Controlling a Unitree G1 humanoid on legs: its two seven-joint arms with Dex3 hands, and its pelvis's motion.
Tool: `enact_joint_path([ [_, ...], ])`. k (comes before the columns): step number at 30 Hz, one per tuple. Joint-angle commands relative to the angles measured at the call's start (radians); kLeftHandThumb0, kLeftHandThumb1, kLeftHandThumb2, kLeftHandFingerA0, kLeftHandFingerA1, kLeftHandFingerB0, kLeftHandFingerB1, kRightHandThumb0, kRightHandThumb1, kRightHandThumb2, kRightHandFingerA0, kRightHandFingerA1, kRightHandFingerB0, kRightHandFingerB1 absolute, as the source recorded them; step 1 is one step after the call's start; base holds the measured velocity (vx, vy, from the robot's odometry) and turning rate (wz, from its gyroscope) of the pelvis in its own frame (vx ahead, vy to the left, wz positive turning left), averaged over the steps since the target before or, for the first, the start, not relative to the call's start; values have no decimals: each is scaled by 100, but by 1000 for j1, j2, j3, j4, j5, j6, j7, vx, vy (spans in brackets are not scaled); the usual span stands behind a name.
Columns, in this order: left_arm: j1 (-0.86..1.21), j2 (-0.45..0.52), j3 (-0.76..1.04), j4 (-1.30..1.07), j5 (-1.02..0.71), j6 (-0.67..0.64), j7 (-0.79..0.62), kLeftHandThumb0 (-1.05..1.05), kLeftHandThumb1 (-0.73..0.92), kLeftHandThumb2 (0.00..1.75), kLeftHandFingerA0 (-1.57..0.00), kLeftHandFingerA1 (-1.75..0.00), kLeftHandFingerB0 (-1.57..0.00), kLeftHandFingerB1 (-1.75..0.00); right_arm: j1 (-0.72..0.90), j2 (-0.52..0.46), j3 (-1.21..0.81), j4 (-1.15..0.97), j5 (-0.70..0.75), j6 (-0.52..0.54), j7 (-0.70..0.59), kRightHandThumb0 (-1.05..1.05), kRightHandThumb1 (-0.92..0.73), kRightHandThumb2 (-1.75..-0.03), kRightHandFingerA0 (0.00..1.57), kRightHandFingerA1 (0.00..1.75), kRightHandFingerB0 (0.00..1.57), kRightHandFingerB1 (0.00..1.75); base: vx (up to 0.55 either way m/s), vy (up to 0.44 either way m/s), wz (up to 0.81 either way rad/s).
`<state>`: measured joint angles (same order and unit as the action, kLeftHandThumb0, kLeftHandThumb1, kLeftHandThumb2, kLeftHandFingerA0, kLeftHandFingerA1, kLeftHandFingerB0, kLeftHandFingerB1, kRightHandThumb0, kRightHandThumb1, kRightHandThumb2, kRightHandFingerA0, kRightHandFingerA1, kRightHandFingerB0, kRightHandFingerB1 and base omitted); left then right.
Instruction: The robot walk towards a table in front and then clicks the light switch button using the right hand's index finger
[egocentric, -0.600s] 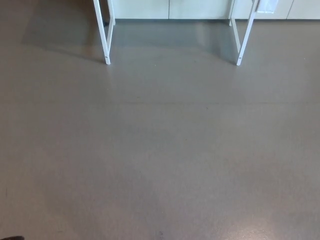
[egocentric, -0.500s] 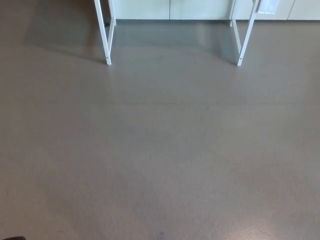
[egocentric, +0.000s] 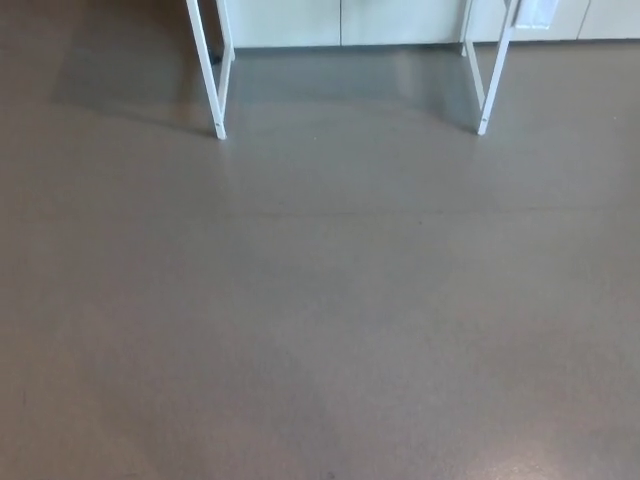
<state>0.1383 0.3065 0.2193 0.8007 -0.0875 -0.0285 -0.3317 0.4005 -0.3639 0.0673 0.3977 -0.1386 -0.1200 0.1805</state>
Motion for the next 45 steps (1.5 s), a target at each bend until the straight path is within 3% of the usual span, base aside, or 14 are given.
enact_joint_path([
  [1,-2,16,-5,29,0,-39,-14,-51,42,89,-25,-112,-25,-68,-1,-17,1,18,-18,-15,3,-22,-57,-57,50,40,35,35,-89,-18,-11],
  [10,-25,16,-15,71,9,-60,0,-50,40,90,-33,-115,-30,-70,-13,-11,0,32,-12,-8,13,-20,-57,-57,50,40,35,35,62,234,-3],
  [16,-31,20,-20,38,4,-43,-2,-51,43,89,-30,-113,-30,-70,-38,-9,0,22,-14,19,21,-21,-57,-57,49,40,35,35,136,224,3],
  [20,-22,15,-20,62,1,-54,-7,-49,44,89,-33,-116,-31,-70,-21,-14,-1,29,-15,-1,21,-22,-58,-57,51,42,34,35,166,-35,10],
  [25,-36,22,-22,77,1,-57,-20,-52,48,88,-25,-108,-30,-71,-47,-14,-6,59,-8,-8,32,-22,-58,-57,51,41,35,35,173,-230,13],
  [30,-39,26,-30,104,18,-75,1,-52,45,86,-35,-116,-33,-71,-52,-15,1,58,-18,-3,34,-23,-58,-57,51,41,34,35,218,-311,24],
  [35,-27,23,-36,138,18,-111,-2,-52,42,86,-31,-116,-33,-71,-35,-24,9,59,-22,-10,41,-23,-58,-57,52,41,33,35,219,-8,-3],
  [36,-43,19,-36,146,15,-110,0,-56,34,100,-51,-90,-34,-68,-54,-30,9,74,-23,-11,46,-22,-59,-57,51,41,34,35,257,110,-14],
  [37,-51,17,-36,151,14,-112,1,-56,34,100,-51,-90,-34,-68,-63,-32,10,81,-23,-12,48,-22,-59,-57,51,41,34,35,246,151,-17],
  [38,-57,17,-43,163,22,-122,5,-57,40,86,-30,-114,-34,-72,-70,-33,7,94,-17,-12,52,-22,-59,-57,52,42,34,35,263,194,-3],
  [39,-47,14,-45,160,22,-131,1,-58,41,87,-26,-113,-33,-76,-65,-36,9,97,-20,-15,52,-23,-59,-57,52,41,35,35,206,207,-10],
  [45,-20,20,-71,177,39,-164,4,-57,44,89,-29,-115,-33,-74,-47,-32,8,118,-5,-32,64,-23,-57,-57,53,43,35,35,258,264,-12],
])
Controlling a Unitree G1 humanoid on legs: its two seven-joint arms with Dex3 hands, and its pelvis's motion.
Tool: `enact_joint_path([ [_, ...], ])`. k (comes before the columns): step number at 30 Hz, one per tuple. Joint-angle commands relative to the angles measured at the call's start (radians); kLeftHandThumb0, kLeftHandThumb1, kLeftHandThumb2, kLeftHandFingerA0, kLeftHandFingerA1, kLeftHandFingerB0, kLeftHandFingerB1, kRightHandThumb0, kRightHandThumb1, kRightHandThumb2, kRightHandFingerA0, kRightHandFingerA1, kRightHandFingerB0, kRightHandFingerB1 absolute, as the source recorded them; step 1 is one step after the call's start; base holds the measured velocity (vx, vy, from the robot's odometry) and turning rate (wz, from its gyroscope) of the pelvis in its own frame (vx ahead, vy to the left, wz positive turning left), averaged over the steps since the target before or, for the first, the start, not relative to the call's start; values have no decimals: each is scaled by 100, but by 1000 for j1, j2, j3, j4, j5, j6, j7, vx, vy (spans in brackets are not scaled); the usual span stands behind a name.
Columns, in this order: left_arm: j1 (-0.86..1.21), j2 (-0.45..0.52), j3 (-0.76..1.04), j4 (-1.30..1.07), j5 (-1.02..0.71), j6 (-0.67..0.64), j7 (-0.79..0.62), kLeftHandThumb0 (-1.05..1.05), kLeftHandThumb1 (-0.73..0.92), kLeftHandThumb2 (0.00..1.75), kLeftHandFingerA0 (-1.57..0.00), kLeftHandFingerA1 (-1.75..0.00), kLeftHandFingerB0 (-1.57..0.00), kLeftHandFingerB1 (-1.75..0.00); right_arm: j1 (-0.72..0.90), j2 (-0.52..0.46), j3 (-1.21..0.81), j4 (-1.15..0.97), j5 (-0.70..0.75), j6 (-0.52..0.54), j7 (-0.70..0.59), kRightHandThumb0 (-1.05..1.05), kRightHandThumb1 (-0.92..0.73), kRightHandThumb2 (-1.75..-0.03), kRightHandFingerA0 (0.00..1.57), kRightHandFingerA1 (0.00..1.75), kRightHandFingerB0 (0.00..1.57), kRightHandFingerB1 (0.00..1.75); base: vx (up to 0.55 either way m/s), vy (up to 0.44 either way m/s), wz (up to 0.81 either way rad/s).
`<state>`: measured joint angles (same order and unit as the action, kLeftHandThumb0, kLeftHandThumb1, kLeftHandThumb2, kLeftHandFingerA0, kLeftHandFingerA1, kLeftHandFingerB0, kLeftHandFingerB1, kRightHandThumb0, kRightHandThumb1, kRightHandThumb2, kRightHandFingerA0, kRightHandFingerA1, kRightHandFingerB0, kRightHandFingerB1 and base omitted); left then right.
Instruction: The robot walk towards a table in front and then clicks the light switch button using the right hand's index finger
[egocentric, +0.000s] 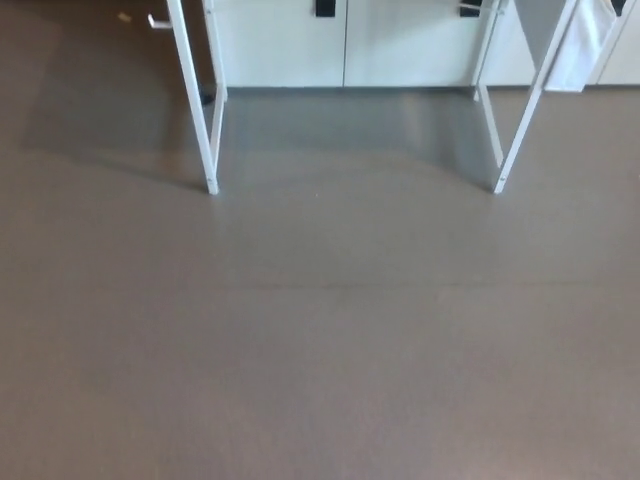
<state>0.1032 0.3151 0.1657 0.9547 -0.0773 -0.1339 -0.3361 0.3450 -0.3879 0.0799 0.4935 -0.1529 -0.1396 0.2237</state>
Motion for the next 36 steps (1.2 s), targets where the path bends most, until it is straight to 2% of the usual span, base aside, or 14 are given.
enact_joint_path([
  [1,19,9,-16,25,23,-59,6,-57,44,89,-29,-115,-33,-74,4,-9,-2,33,5,-16,21,-23,-57,-57,53,43,35,35,228,144,-5],
  [3,42,9,-26,51,34,-90,8,-63,41,106,-40,-86,-34,-71,17,-19,13,57,-15,-40,16,-31,-50,-65,50,48,33,42,227,103,7],
  [5,56,15,-39,66,45,-102,18,-57,44,89,-25,-117,-34,-75,27,-22,24,75,-22,-61,16,-32,-51,-66,49,48,34,42,262,45,10],
  [8,71,25,-51,84,59,-163,23,-65,39,104,-45,-89,-33,-69,35,-22,35,81,-21,-65,22,-24,-58,-57,52,42,37,37,259,-46,11],
  [9,77,29,-54,88,58,-170,20,-68,44,84,-32,-126,-32,-79,-138,34,66,308,-50,-70,-2,-45,-46,-76,48,54,37,48,202,-92,16],
  [13,113,32,-60,90,61,-186,19,-71,40,105,-51,-95,-35,-73,-132,37,86,371,-59,-122,-20,-45,-46,-75,49,53,37,47,328,-222,26],
  [14,122,35,-65,94,65,-198,16,-69,46,84,-31,-127,-27,-83,-128,38,88,385,-57,-134,-21,-44,-46,-75,49,53,37,47,248,-211,41],
  [20,150,55,-106,110,110,-240,58,-73,42,106,-50,-94,-37,-75,-119,32,125,442,-90,-177,-63,-51,-47,-77,49,52,38,47,265,-58,0],
  [21,146,54,-105,118,106,-244,58,-70,48,82,-36,-123,-33,-85,-115,28,129,425,-93,-172,-64,-51,-47,-78,48,52,37,47,247,59,-14],
  [23,142,55,-104,125,97,-241,51,-72,43,106,-50,-93,-37,-74,-105,22,136,395,-98,-166,-65,-44,-57,-57,56,43,43,36,233,110,-17],
  [24,140,55,-104,127,98,-238,52,-69,48,80,-34,-118,-33,-81,-110,24,137,405,-98,-172,-67,-50,-47,-78,49,52,37,47,283,165,-20],
  [33,133,76,-147,131,141,-259,76,-71,51,81,-36,-116,-34,-81,-92,18,139,319,-97,-108,-42,-52,-48,-79,51,53,36,47,306,183,-11],
  [34,131,78,-150,133,144,-259,77,-70,44,106,-48,-90,-37,-73,-97,19,139,329,-96,-111,-41,-52,-48,-78,50,53,36,47,222,50,10],
  [36,129,83,-160,132,150,-258,74,-70,51,81,-35,-113,-34,-81,-106,24,134,346,-89,-115,-35,-51,-48,-79,50,54,36,47,217,23,12],
])
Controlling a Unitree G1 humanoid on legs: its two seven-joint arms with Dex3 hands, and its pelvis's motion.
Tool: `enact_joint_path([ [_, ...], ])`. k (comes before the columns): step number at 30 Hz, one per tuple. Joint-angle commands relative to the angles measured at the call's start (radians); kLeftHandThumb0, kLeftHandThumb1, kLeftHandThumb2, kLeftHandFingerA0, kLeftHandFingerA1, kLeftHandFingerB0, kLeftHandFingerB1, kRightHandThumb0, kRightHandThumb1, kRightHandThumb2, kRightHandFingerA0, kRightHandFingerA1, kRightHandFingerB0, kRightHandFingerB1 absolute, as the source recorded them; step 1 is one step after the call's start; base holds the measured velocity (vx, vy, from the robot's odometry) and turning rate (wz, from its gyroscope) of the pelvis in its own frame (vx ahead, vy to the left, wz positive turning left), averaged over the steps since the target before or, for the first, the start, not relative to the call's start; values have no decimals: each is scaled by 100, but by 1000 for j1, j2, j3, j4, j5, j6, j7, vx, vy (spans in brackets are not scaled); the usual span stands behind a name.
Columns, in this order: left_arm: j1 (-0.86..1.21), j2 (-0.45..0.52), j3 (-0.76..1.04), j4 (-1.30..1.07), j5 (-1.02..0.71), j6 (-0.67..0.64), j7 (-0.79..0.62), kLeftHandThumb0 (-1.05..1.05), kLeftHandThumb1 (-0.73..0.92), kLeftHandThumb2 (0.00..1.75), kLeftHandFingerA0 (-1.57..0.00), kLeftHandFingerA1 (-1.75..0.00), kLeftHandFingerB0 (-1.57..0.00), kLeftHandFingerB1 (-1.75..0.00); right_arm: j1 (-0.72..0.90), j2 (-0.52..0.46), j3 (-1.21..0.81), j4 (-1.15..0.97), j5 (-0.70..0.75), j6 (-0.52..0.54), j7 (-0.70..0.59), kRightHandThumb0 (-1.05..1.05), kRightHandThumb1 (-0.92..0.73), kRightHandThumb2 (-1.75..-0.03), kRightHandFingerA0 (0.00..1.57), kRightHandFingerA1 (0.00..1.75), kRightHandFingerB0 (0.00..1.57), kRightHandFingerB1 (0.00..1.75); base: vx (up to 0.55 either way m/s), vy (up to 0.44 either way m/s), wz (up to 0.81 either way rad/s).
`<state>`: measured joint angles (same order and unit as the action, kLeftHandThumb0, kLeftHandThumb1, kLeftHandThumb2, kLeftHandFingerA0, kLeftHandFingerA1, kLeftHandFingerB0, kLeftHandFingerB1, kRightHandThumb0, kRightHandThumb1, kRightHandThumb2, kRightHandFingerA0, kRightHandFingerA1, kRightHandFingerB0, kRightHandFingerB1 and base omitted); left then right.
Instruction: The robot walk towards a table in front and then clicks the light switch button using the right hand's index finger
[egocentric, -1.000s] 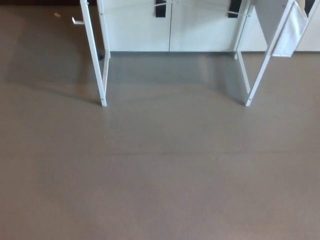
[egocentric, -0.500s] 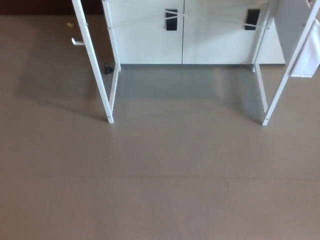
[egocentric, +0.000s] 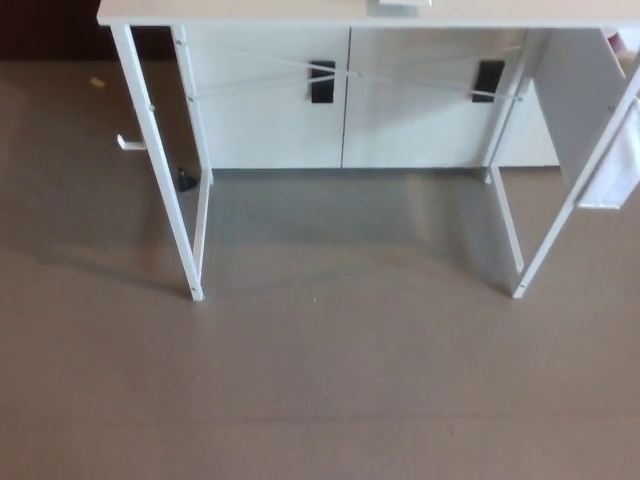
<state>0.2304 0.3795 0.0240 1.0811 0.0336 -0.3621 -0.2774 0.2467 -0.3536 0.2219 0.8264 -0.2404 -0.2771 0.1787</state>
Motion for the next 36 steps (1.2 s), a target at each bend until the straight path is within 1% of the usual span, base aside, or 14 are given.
enact_joint_path([
  [1,1,22,-25,3,42,-31,12,-70,51,81,-35,-114,-33,-81,-11,-8,-11,19,4,20,15,-51,-48,-78,51,53,36,47,178,-19,12],
  [3,1,26,-29,7,42,-43,5,-69,50,81,-36,-113,-33,-82,-4,-7,-17,-1,16,28,31,-43,-59,-57,58,42,40,35,199,-101,8],
  [6,-3,30,-42,19,57,-48,12,-74,51,80,-37,-117,-34,-82,0,-10,-12,-7,7,28,32,-42,-60,-58,58,43,40,35,295,-265,3],
  [7,-3,31,-44,20,59,-50,12,-73,50,82,-39,-118,-34,-83,-4,-10,-9,5,2,23,29,-49,-49,-80,50,55,34,47,308,-431,40],
  [8,-4,30,-44,20,56,-51,8,-74,49,82,-39,-118,-35,-83,-9,-11,-6,16,-4,16,24,-43,-60,-58,59,42,41,35,291,-417,38],
  [10,-7,31,-46,27,57,-55,8,-75,49,81,-39,-118,-34,-83,-12,-11,-2,17,-12,19,18,-44,-60,-58,58,42,41,35,281,-217,-2],
  [11,-7,31,-44,28,54,-55,5,-72,42,106,-47,-91,-39,-75,-17,-10,0,25,-14,22,17,-51,-49,-81,51,54,35,47,258,-102,-1],
  [13,-11,30,-43,38,54,-56,2,-75,49,81,-38,-118,-34,-84,-25,-7,1,43,-15,16,15,-44,-60,-58,59,42,41,35,227,-75,-7],
  [17,-16,33,-49,49,62,-64,4,-74,49,82,-39,-119,-34,-84,-22,-7,0,30,-14,27,20,-50,-50,-79,53,55,35,47,233,43,-11],
  [20,-22,33,-48,58,59,-63,-3,-73,49,78,-39,-118,-33,-83,-19,-8,-2,19,-13,26,24,-42,-61,-58,58,42,40,35,350,170,10],
  [21,-20,33,-52,51,65,-55,9,-72,52,79,-36,-116,-33,-82,-44,-1,1,79,-21,1,7,-50,-50,-80,54,55,34,47,344,133,-44],
  [32,-23,-11,25,58,17,-60,40,-67,45,88,-30,-122,-25,-81,-69,35,-53,155,-2,-102,-95,-39,-60,-58,60,41,43,36,273,34,2],
  [33,-19,-14,33,48,13,-62,46,-64,46,88,-27,-121,-25,-82,-75,43,-64,163,2,-101,-99,-47,-49,-81,51,55,36,48,284,-161,14],
  [36,-21,-17,37,45,21,-71,55,-68,48,83,-20,-117,-20,-80,-85,47,-75,175,-4,-108,-105,-41,-61,-58,56,42,42,36,396,-167,9],
])
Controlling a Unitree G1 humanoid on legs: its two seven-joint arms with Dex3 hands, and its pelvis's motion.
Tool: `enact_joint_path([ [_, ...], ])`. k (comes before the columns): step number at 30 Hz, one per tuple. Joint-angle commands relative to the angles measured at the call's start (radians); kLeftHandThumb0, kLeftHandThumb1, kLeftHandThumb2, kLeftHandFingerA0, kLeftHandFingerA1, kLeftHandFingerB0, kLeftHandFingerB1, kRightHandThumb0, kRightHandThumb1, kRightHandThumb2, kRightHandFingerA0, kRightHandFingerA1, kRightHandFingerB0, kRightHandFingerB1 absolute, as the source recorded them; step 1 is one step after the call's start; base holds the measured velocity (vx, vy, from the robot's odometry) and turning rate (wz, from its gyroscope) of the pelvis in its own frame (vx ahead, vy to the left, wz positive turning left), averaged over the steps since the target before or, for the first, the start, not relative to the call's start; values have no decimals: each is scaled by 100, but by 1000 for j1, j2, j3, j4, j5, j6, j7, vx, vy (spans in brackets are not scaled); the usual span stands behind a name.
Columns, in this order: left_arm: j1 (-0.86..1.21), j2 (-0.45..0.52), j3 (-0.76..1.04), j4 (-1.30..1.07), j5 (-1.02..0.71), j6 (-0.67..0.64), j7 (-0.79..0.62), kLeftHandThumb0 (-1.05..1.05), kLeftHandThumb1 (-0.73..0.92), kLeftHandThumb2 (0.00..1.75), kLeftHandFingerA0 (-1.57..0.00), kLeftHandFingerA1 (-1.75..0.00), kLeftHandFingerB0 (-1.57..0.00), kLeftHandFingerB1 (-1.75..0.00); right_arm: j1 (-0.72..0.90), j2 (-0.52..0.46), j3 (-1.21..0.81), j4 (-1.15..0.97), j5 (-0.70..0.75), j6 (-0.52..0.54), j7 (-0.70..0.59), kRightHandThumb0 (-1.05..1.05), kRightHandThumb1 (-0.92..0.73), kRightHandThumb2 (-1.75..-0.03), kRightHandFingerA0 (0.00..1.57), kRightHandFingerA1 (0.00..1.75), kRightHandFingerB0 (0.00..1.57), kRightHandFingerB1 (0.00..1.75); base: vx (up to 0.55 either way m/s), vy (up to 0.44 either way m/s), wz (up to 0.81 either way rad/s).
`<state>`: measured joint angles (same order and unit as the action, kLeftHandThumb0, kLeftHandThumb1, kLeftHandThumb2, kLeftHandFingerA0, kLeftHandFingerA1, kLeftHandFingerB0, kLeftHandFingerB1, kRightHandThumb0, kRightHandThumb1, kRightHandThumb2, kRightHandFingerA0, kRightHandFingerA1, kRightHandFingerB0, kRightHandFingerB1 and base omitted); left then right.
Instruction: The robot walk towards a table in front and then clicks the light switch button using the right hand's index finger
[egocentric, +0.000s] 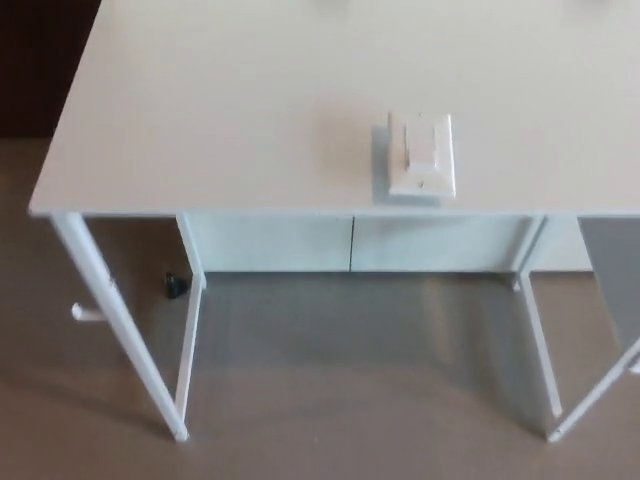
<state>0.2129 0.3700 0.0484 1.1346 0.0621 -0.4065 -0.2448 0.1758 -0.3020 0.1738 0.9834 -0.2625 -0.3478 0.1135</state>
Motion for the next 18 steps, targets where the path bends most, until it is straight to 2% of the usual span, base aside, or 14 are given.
enact_joint_path([
  [1,-7,-10,16,-3,-7,-27,29,-68,40,104,-38,-86,-28,-71,-17,-3,-29,22,16,-40,-41,-50,-49,-80,50,54,36,48,320,-120,77],
  [5,-3,-23,23,-6,-8,-28,42,-73,43,106,-35,-86,-23,-69,-20,0,-34,37,11,-54,-42,-49,-49,-79,47,52,35,47,269,-105,20],
  [6,-2,-25,24,-4,-7,-27,46,-66,51,84,-18,-119,-19,-81,-20,-1,-34,40,10,-57,-44,-49,-49,-79,48,53,35,47,255,-50,-2],
  [7,14,-23,21,-28,-7,-37,33,-65,53,79,-18,-113,-19,-78,-18,-1,-34,38,9,-57,-45,-43,-59,-58,56,41,41,35,227,-36,-8],
  [8,18,-22,18,-27,-4,-54,30,-69,52,78,-21,-116,-23,-78,-18,-1,-34,37,8,-58,-47,-49,-49,-79,49,53,36,47,235,-30,-12],
  [9,16,-21,17,-13,0,-68,33,-69,52,78,-21,-116,-23,-78,-19,-1,-33,39,7,-58,-50,-49,-49,-79,49,53,36,47,211,36,-20],
  [10,24,-26,25,-31,-15,-58,13,-71,39,103,-35,-85,-28,-70,-19,1,-37,42,12,-62,-46,-49,-49,-78,48,52,36,47,247,71,-27],
  [11,17,-27,25,-31,-16,-46,12,-74,42,104,-32,-84,-25,-69,-26,3,-38,48,13,-61,-46,-49,-49,-78,48,52,36,47,215,67,-24],
  [12,12,-26,22,-29,-11,-40,14,-67,52,78,-18,-112,-20,-77,-30,4,-40,53,15,-62,-45,-49,-49,-78,48,52,37,47,254,118,-27],
  [15,18,-24,16,-50,-4,-31,18,-68,51,80,-17,-116,-19,-78,-31,7,-43,55,17,-70,-42,-49,-49,-79,49,53,37,48,341,120,-23],
  [16,7,-23,5,-18,17,-52,42,-69,55,77,-21,-119,-21,-81,-30,6,-42,55,15,-75,-43,-43,-59,-58,57,41,43,36,400,145,-39],
  [18,8,-23,3,-19,17,-56,48,-69,54,77,-20,-117,-22,-81,-35,8,-42,56,13,-71,-44,-42,-58,-58,57,41,43,36,284,127,-8],
])
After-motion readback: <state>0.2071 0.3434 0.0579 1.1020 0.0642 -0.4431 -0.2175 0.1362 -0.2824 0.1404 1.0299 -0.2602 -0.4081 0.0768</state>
